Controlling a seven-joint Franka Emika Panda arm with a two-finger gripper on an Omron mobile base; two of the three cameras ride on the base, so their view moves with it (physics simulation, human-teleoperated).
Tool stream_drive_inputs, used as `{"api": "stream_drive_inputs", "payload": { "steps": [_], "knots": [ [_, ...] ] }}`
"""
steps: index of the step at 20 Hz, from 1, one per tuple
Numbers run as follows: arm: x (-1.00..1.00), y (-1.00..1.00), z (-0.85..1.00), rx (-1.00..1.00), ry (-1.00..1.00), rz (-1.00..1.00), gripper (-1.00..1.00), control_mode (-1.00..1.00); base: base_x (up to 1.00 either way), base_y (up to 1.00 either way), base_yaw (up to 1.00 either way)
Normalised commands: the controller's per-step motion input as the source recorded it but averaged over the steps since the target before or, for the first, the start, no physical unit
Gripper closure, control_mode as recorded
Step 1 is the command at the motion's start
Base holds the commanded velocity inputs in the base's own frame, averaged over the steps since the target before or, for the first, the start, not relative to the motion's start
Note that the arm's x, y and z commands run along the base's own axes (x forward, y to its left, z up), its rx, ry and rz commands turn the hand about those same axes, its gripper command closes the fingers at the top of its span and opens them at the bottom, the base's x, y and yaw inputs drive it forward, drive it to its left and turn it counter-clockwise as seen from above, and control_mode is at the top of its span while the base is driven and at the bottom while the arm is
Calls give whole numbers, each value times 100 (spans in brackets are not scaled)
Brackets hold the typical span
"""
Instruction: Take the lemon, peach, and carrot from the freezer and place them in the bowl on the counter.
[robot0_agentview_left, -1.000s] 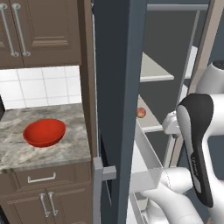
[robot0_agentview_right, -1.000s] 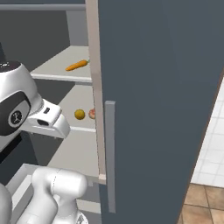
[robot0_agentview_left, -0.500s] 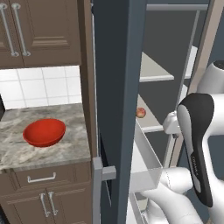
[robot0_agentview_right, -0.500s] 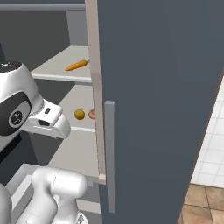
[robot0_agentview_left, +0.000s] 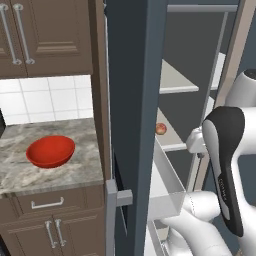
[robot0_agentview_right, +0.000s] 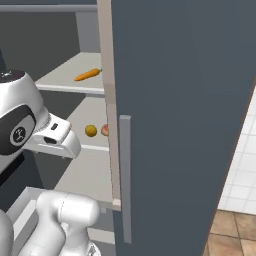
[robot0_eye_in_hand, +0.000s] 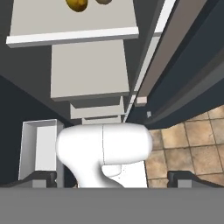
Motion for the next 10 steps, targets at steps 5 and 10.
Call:
{"api": "stream_drive_inputs", "payload": {
  "steps": [5,10],
  "knots": [
    [0,0,1,0,-1,0,-100,-100,0,0,0],
    [27,14,6,2,-23,4,-100,-100,0,0,0]
  ]
}}
